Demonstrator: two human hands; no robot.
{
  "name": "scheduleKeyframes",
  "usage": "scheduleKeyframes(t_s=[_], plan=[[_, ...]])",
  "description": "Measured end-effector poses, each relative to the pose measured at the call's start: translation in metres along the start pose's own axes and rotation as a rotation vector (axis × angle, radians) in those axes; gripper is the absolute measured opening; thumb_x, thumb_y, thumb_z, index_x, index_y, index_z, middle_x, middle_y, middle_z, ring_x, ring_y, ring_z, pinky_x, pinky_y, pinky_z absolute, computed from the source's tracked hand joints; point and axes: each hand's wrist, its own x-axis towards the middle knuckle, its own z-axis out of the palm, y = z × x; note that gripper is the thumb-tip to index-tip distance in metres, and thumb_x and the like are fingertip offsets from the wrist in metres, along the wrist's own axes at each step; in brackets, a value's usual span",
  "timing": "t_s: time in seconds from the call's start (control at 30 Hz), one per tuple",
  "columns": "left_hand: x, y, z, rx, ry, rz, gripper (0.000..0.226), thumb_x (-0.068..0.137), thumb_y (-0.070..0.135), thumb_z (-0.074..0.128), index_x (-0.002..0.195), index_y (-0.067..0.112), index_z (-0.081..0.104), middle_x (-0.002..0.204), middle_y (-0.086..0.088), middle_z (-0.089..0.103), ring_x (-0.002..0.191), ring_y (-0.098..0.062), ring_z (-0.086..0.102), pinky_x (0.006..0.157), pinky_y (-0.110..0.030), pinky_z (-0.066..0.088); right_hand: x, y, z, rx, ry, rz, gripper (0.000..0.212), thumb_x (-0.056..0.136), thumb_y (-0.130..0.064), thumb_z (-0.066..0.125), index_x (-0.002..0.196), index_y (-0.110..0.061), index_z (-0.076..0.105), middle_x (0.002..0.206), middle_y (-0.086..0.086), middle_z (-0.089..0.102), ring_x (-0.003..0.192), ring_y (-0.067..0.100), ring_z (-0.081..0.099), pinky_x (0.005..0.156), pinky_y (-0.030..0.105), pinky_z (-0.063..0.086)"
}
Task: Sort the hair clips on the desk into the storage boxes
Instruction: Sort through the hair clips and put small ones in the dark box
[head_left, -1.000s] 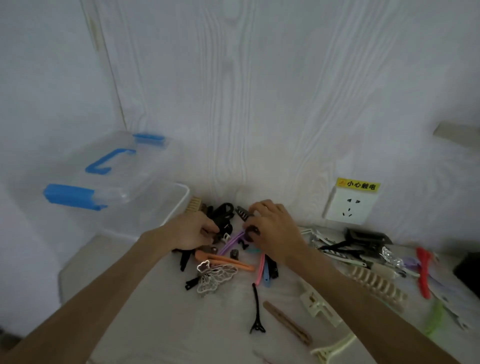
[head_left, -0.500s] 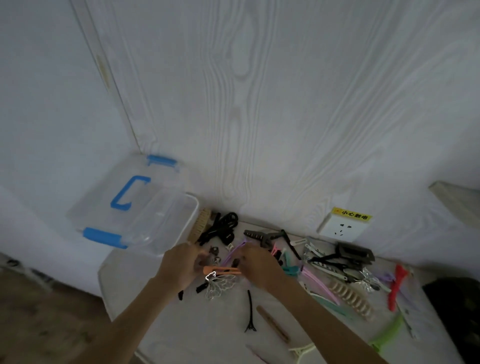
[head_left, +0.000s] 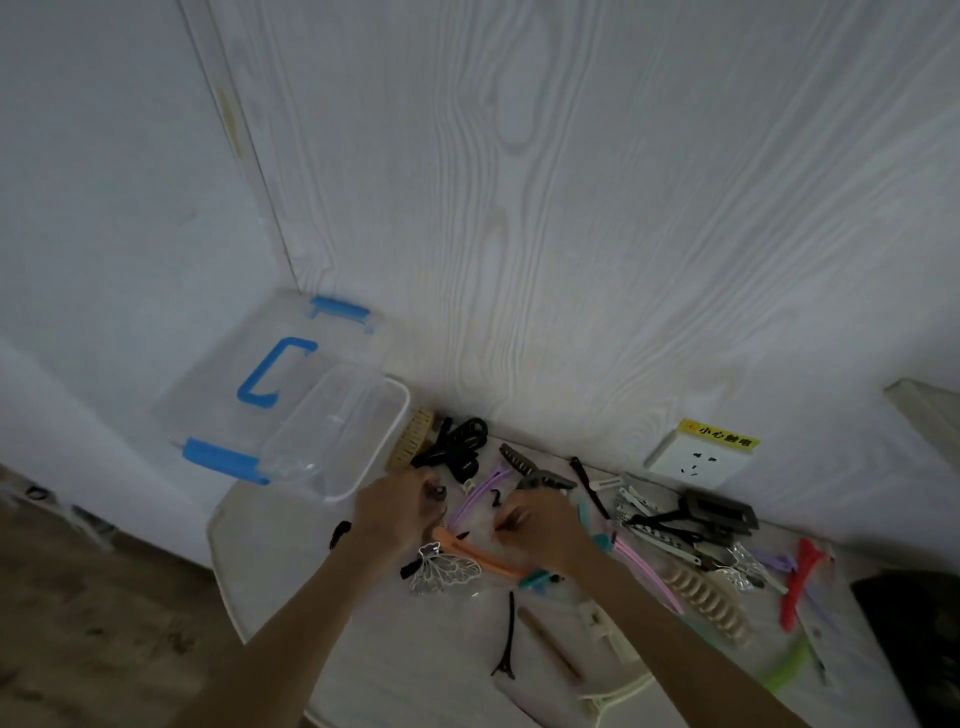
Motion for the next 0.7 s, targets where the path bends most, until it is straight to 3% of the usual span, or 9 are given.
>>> scheduleKeyframes(t_s=[0.13,0.23,0.33,0.47,0.57,0.63,0.7], plan=[[0.005,0.0,0.013,-0.041,0.056,-0.044,0.025,0.088,0.037,0.057,0.109,0.025,0.062,0.111,0.003,0.066,0.101,-0.018,0.064,0.083,-0.029,0.048,0.026,-0.021,0.006,0.012,0.222,-0.029,0.022,0.086,-0.006,0.053,0.101,-0.009,0.07,0.101,0.001,0.065,0.093,0.005,0.053,0.072,0.003,0.031],[0.001,-0.006,0.016,-0.073,0.092,-0.072,0.022,0.086,0.039,0.059,0.102,0.027,0.066,0.102,0.006,0.07,0.094,-0.015,0.066,0.081,-0.028,0.052,0.042,-0.026,0.027,-0.054,0.189,-0.022,0.027,0.088,-0.005,0.049,0.108,-0.007,0.065,0.116,0.011,0.06,0.106,0.02,0.055,0.084,0.016,0.037],[-0.003,-0.011,0.015,-0.154,0.09,-0.115,0.02,0.084,0.039,0.062,0.1,0.03,0.069,0.097,0.007,0.072,0.09,-0.013,0.067,0.081,-0.031,0.054,0.048,-0.029,0.03,-0.159,0.146,0.037,0.024,0.087,-0.013,0.055,0.108,-0.007,0.062,0.116,0.011,0.057,0.106,0.024,0.056,0.086,0.03,0.045],[-0.003,-0.013,0.011,-0.257,0.022,-0.144,0.023,0.081,0.038,0.064,0.102,0.029,0.069,0.099,0.006,0.072,0.092,-0.013,0.066,0.082,-0.03,0.053,0.054,-0.025,0.022,-0.221,0.006,0.039,0.024,0.082,-0.015,0.063,0.104,-0.006,0.067,0.113,0.011,0.064,0.106,0.023,0.059,0.086,0.029,0.047],[-0.003,-0.01,0.004,-0.269,-0.002,-0.143,0.023,0.084,0.038,0.062,0.103,0.028,0.069,0.099,0.004,0.073,0.095,-0.014,0.066,0.084,-0.031,0.053,0.051,-0.016,0.013,-0.011,0.011,0.057,0.021,0.08,-0.012,0.066,0.099,-0.006,0.071,0.102,0.009,0.071,0.087,0.01,0.065,0.077,0.023,0.051],[-0.004,-0.003,-0.004,-0.285,0.067,-0.156,0.026,0.085,0.038,0.06,0.108,0.027,0.067,0.1,0.002,0.073,0.095,-0.015,0.066,0.084,-0.031,0.052,0.039,-0.009,0.002,0.315,0.096,0.117,0.018,0.081,-0.012,0.068,0.097,-0.005,0.072,0.086,0.012,0.07,0.058,-0.006,0.059,0.062,0.018,0.05],[-0.008,0.007,-0.012,-0.385,0.144,-0.179,0.03,0.085,0.038,0.061,0.113,0.028,0.065,0.103,0.004,0.072,0.097,-0.015,0.067,0.087,-0.033,0.053,0.019,0.0,-0.012,0.615,0.19,0.171,0.012,0.082,-0.006,0.066,0.093,-0.002,0.07,0.071,0.009,0.065,0.046,-0.007,0.055,0.057,0.016,0.049]])
